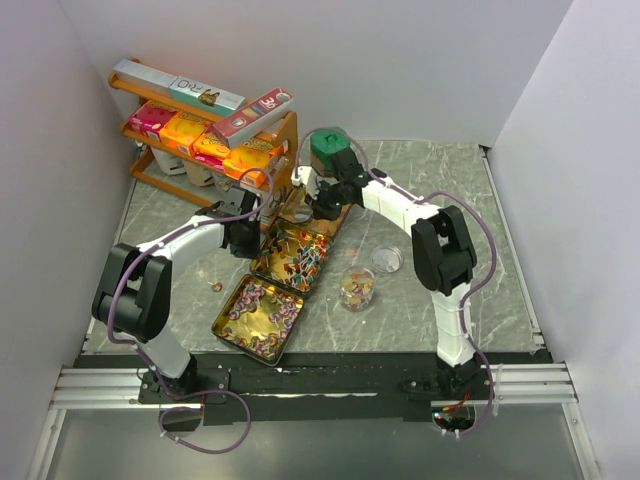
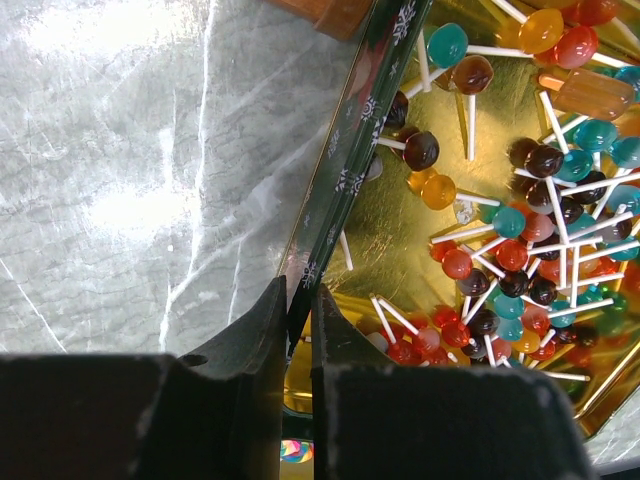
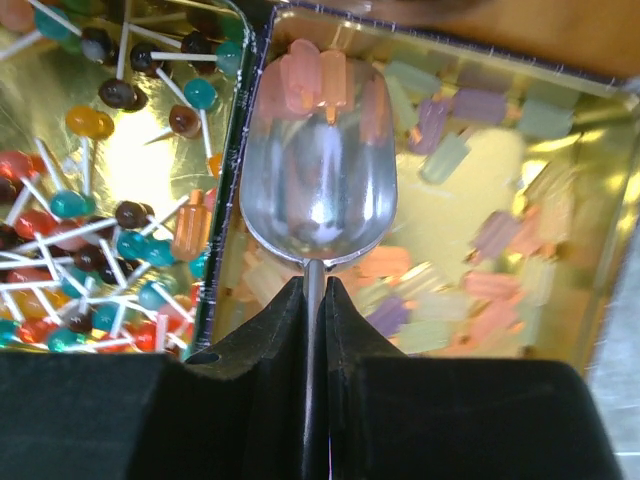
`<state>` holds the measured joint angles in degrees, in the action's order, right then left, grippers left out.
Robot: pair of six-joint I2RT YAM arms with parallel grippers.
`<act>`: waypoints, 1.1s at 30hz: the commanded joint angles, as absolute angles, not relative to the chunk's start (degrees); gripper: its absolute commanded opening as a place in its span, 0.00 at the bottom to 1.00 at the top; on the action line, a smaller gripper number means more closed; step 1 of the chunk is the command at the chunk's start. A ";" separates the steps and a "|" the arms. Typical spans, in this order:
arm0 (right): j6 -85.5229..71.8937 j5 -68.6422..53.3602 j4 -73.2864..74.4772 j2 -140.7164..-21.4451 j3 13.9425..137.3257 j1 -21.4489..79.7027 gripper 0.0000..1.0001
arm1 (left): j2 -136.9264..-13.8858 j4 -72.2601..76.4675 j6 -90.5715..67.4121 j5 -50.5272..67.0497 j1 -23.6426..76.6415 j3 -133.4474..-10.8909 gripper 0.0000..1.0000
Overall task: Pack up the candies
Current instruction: Scoop the fake candies from the storage box.
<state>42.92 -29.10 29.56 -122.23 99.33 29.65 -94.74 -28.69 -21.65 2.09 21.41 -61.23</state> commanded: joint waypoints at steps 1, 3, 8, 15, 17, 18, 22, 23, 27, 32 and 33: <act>29.99 -41.84 25.44 -123.14 91.16 34.45 0.00 | -95.27 -23.47 -23.55 3.16 21.80 -63.54 0.01; 28.13 -40.09 20.76 -121.56 86.94 34.54 0.00 | -95.45 -23.55 -23.55 3.34 21.88 -63.54 0.01; 23.38 -36.56 10.29 -119.18 81.65 34.63 0.00 | -95.54 -23.29 -23.56 3.52 22.15 -63.46 0.01; 18.55 -32.09 0.20 -115.33 75.42 35.16 0.00 | -95.36 -23.29 -23.55 3.60 22.41 -63.28 0.01; 16.35 -28.59 -4.73 -113.91 71.57 35.68 0.00 | -95.27 -23.20 -23.47 3.52 22.41 -63.11 0.01; 16.00 -27.61 -8.23 -112.43 70.24 35.86 0.00 | -95.36 -23.29 -23.47 3.43 22.41 -63.11 0.01; 15.38 -22.77 -15.37 -108.38 63.73 36.91 0.00 | -95.27 -23.29 -23.29 3.60 22.50 -63.11 0.01; 15.47 -21.98 -16.51 -107.06 61.89 37.26 0.00 | -95.36 -23.29 -23.20 3.60 22.50 -63.19 0.01; 16.26 -17.16 -20.39 -104.86 58.01 38.40 0.00 | -95.54 -23.38 -23.03 3.60 22.50 -63.28 0.01; 16.79 -13.45 -25.57 -102.22 53.45 39.11 0.00 | -95.54 -23.38 -22.76 3.69 22.50 -63.19 0.01; 16.61 -12.84 -26.01 -101.87 53.09 39.20 0.00 | -95.45 -23.29 -22.76 3.60 22.50 -63.19 0.01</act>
<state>17.80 -9.02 -22.65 -105.78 55.66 35.33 -94.74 -29.02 -20.32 2.09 22.00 -61.32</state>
